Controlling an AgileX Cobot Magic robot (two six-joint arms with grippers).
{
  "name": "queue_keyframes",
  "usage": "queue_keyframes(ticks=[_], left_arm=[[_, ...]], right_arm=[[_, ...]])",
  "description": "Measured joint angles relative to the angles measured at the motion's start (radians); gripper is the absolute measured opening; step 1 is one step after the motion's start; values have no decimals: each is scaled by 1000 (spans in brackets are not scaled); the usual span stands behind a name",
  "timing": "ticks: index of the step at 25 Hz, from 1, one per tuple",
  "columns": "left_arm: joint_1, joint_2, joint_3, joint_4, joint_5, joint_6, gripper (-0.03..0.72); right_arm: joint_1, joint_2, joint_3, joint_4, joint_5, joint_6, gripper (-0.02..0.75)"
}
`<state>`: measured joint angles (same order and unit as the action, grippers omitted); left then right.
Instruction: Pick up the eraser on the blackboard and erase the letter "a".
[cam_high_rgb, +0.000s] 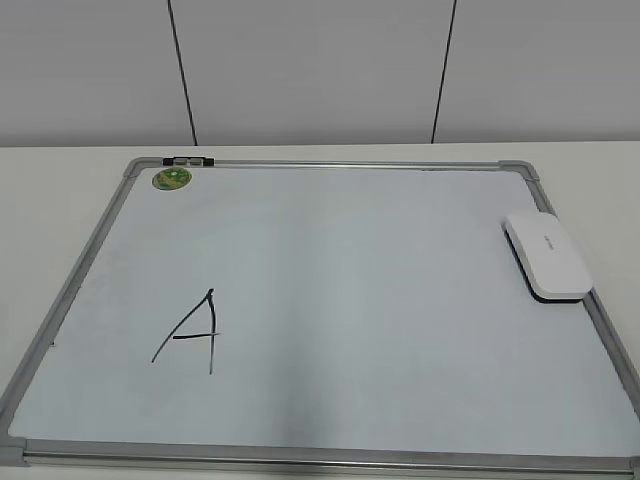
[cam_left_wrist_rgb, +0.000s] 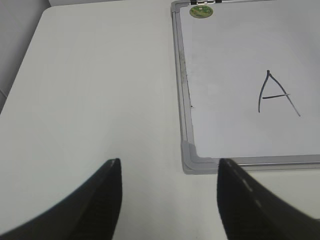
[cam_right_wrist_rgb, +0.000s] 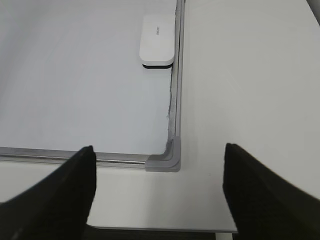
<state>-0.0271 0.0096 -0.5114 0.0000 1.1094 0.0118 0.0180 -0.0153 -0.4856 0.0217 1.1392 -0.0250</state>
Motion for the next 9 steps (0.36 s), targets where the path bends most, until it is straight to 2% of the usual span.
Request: queue_keyframes(ticks=[9], left_arm=[[0,0,0,0,0,0,442]], right_arm=[[0,0,0,0,0,0,586]])
